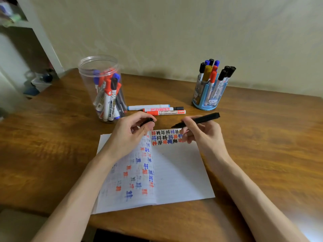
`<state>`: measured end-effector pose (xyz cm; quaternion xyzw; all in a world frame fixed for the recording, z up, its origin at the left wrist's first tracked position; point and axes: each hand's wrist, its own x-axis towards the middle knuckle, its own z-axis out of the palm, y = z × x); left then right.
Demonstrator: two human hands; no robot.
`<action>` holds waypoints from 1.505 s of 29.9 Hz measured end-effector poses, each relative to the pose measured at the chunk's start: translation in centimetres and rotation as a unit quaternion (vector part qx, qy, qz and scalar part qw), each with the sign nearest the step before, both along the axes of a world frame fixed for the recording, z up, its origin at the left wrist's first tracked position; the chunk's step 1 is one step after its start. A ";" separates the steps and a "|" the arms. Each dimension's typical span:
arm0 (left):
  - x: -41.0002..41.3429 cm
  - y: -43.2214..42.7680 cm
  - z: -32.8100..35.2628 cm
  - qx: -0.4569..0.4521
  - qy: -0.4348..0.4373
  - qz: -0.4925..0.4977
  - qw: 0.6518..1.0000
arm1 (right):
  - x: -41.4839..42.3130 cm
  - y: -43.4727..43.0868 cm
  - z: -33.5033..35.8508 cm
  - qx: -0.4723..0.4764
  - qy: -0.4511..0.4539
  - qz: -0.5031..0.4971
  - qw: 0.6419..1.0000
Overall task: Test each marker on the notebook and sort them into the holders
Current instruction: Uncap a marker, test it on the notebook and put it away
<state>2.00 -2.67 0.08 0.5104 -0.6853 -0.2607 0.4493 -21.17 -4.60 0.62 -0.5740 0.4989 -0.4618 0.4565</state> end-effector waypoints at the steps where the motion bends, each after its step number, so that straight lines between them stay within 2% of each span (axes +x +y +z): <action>1: 0.0 0.1 -0.1 -0.002 0.002 0.000 1.000 | 0.1 0.0 0.1 0.006 -0.012 -0.006 1.000; 5: 0.4 0.1 -0.2 0.001 0.010 0.008 1.000 | 0.3 0.4 0.0 0.011 -0.034 0.000 0.999; 13: 1.1 -0.1 -1.1 0.016 -0.050 0.013 0.999 | 1.9 0.9 -1.1 -0.011 0.056 0.042 0.998; 19: 1.4 -0.4 -1.9 0.047 -0.116 0.022 0.992 | 2.7 0.6 -1.8 -0.041 0.087 0.027 0.995; 23: 1.6 -0.5 -2.0 0.053 -0.118 0.027 0.991 | 3.4 0.9 -2.4 -0.064 0.115 0.048 0.990; 36: 1.5 -0.3 -2.2 0.039 -0.127 0.025 0.991 | 3.6 1.2 -2.8 -0.075 0.121 0.081 0.986; 45: 1.6 -0.3 -2.2 0.036 -0.126 0.023 0.991 | 3.3 1.0 -2.9 -0.075 0.119 0.057 0.988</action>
